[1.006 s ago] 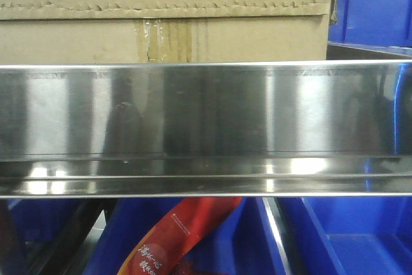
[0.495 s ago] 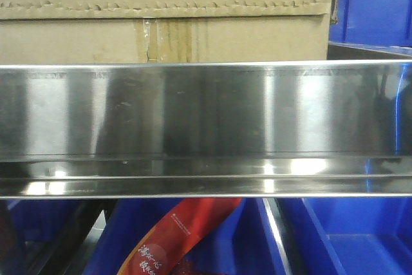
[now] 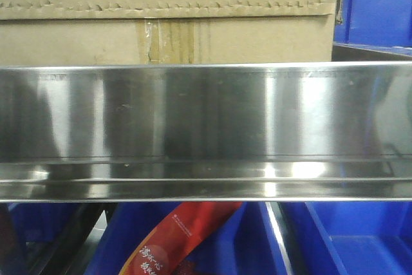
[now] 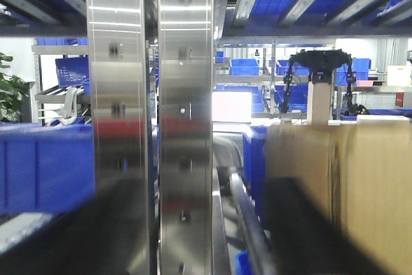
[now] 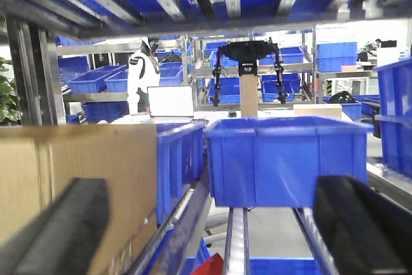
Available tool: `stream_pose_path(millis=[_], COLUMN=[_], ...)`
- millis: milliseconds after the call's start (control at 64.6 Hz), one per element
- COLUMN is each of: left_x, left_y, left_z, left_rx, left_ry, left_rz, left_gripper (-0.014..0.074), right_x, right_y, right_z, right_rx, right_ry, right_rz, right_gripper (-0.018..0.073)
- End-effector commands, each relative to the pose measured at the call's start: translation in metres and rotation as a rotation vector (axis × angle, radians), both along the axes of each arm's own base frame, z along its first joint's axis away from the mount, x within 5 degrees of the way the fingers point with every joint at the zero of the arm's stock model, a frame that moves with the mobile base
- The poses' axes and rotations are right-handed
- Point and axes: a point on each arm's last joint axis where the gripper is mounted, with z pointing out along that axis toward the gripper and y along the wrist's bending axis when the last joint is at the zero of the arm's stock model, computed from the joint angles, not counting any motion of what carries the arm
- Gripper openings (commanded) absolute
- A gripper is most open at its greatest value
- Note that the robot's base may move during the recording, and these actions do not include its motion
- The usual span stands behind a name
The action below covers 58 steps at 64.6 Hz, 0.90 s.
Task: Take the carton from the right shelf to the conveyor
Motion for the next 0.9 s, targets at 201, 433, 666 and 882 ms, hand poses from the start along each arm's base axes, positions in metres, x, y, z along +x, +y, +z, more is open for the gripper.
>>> stream_pose_path(millis=[201,433,666,882], left_x=[0.018,0.054,0.125,0.195], left_y=[-0.006,-0.030,-0.079,-0.093], left_z=[0.053,0.105,0.142,0.168], left_rx=[-0.039,0.063,0.120,0.020], left_ry=[0.199,0.292,0.464,0.645], left_rz=[-0.126,-0.389,-0.549,-0.425], left_gripper=[0.0536,0.0536,0.0536,0.0536], right_x=[0.019,0.051,0.115,0.169], right_y=[0.004,0.020,0.056,0.077], right_z=[0.037,0.092,0.129,0.164], right_rx=[-0.024,-0.109,-0.186,-0.216], right_ry=[0.100,0.216,0.440,0.649], right_rz=[0.031,0.168,0.312,0.341], right_gripper=[0.0559,0.0559,0.0559,0.0559])
